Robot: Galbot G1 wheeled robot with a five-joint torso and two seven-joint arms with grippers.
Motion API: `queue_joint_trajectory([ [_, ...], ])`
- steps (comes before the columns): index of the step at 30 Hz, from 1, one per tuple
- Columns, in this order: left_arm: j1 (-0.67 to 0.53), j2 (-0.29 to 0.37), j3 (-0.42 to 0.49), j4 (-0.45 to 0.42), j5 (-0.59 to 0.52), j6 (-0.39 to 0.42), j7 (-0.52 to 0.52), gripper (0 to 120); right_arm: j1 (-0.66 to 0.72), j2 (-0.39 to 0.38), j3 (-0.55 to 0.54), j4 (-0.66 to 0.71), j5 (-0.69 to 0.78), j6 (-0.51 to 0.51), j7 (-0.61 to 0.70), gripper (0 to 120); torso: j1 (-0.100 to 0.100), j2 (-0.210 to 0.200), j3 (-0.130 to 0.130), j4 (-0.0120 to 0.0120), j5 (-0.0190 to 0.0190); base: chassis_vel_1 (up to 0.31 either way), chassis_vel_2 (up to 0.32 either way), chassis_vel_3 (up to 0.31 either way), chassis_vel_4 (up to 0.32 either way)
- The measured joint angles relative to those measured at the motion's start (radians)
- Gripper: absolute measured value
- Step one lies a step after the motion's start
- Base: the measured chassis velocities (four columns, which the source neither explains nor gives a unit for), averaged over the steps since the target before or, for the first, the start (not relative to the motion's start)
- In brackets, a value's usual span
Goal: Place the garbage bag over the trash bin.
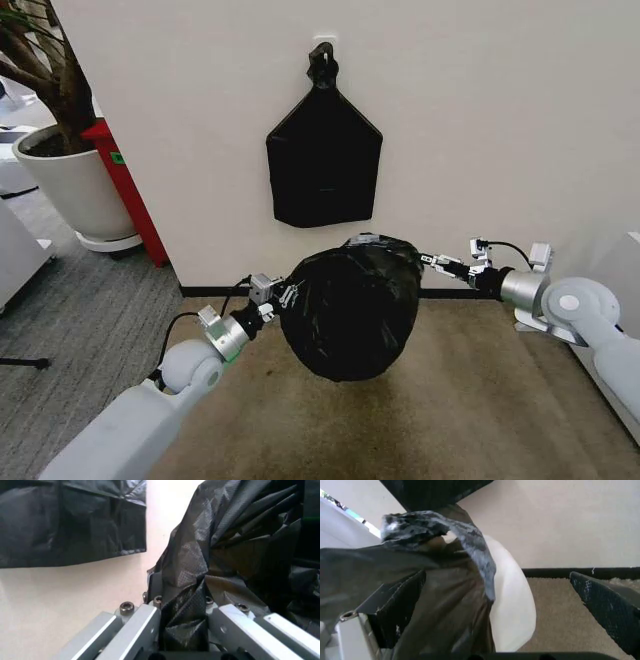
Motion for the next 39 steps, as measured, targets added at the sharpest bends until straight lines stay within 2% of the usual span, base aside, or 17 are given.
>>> queue_joint_trajectory([
  [3, 0.003, -0.017, 0.001, -0.007, -0.043, 0.03, -0.107, 1, -0.044, -0.002, 0.046, 0.078, -0.005, 0.038, 0.054, 100, 0.0, 0.0, 0.0, -0.0002, -0.0001, 0.0, 0.0, 0.0, 0.0],
  [5, 0.006, -0.021, 0.004, -0.012, -0.058, 0.038, -0.141, 1, -0.06, 0.002, 0.062, 0.114, -0.023, 0.055, 0.075, 100, 0.0, 0.0, 0.0, -0.0001, -0.0002, 0.0, 0.0, 0.0, 0.0],
  [7, 0.01, -0.03, 0.013, -0.024, -0.086, 0.053, -0.202, 1, -0.098, 0.015, 0.099, 0.195, -0.086, 0.096, 0.114, 100, 0.0, 0.0, 0.0, 0.0002, -0.0004, 0.0, 0.0, 0.0, 0.0],
  [9, 0.012, -0.04, 0.035, -0.049, -0.11, 0.081, -0.294, 1, -0.158, 0.049, 0.138, 0.342, -0.247, 0.145, 0.17, 100, 0.0, 0.0, 0.0, -0.0002, -0.0006, 0.0, 0.0, 0.0, 0.0],
  [11, 0.011, -0.046, 0.061, -0.072, -0.131, 0.102, -0.371, 1, -0.185, 0.082, 0.134, 0.457, -0.332, 0.153, 0.245, 100, 0.0, 0.0, 0.0, -0.0002, -0.0001, 0.0, 0.0, 0.0, 0.0],
  [13, 0.01, -0.048, 0.067, -0.081, -0.137, 0.113, -0.396, 1, -0.189, 0.095, 0.123, 0.499, -0.349, 0.153, 0.281, 100, 0.0, 0.0, 0.0, -0.0005, -0.0004, 0.0, 0.0, 0.0, 0.0],
  [15, 0.005, -0.052, 0.088, -0.117, -0.167, 0.161, -0.52, 1, -0.195, 0.149, 0.051, 0.638, -0.372, 0.143, 0.424, 100, 0.0, 0.0, 0.0, -0.0001, -0.0008, 0.0, 0.0, 0.0, 0.0],
  [19, -0.004, -0.06, 0.123, -0.161, -0.219, 0.21, -0.672, 1, -0.201, 0.214, -0.121, 0.734, -0.384, 0.139, 0.528, 90, 0.0, 0.0, 0.0, 0.0, -0.0003, 0.0, 0.0, 0.0, 0.0],
  [21, -0.006, -0.063, 0.13, -0.167, -0.225, 0.216, -0.693, 1, -0.198, 0.23, -0.159, 0.738, -0.382, 0.139, 0.539, 87, 0.0, 0.0, 0.0, -0.0003, -0.0005, 0.0, 0.0, 0.0, 0.0],
  [24, -0.009, -0.068, 0.145, -0.169, -0.23, 0.222, -0.721, 1, -0.153, 0.286, -0.273, 0.705, -0.378, 0.143, 0.588, 77, 0.0, 0.0, 0.0, -0.0004, -0.0005, 0.0, 0.0, 0.0, 0.0],
  [26, -0.009, -0.072, 0.152, -0.169, -0.23, 0.223, -0.726, 1, -0.08, 0.366, -0.388, 0.63, -0.357, 0.158, 0.703, 70, 0.0, 0.0, 0.0, -0.0001, -0.0003, 0.0, 0.0, 0.0, 0.0],
  [27, -0.009, -0.072, 0.152, -0.169, -0.23, 0.223, -0.726, 1, -0.08, 0.366, -0.388, 0.63, -0.357, 0.158, 0.703, 70, 0.0, 0.0, 0.0, -0.0001, -0.0003, 0.0, 0.0, 0.0, 0.0],
  [29, -0.008, -0.073, 0.153, -0.169, -0.23, 0.223, -0.726, 1, -0.021, 0.435, -0.46, 0.552, -0.328, 0.175, 0.846, 63, 0.0, 0.0, 0.0, 0.0002, -0.0003, 0.0, 0.0, 0.0, 0.0],
  [33, -0.005, -0.072, 0.153, -0.174, -0.23, 0.223, -0.731, 1, 0.057, 0.53, -0.517, 0.421, -0.283, 0.202, 1.078, 48, 0.0, 0.0, 0.0, 0.0002, -0.0003, 0.0, 0.0, 0.0, 0.0],
  [34, -0.005, -0.072, 0.153, -0.174, -0.23, 0.223, -0.731, 1, 0.057, 0.53, -0.517, 0.421, -0.283, 0.202, 1.078, 48, 0.0, 0.0, 0.0, 0.0002, -0.0003, 0.0, 0.0, 0.0, 0.0],
  [38, -0.003, -0.075, 0.153, -0.182, -0.233, 0.226, -0.74, 1, 0.087, 0.562, -0.522, 0.341, -0.284, 0.22, 1.166, 30, 0.0, 0.0, 0.0, 0.0, -0.0004, 0.0, 0.0, 0.0, 0.0],
  [39, -0.003, -0.075, 0.153, -0.182, -0.233, 0.226, -0.74, 1, 0.087, 0.562, -0.522, 0.341, -0.284, 0.22, 1.166, 30, 0.0, 0.0, 0.0, 0.0, -0.0004, 0.0, 0.0, 0.0, 0.0],
])
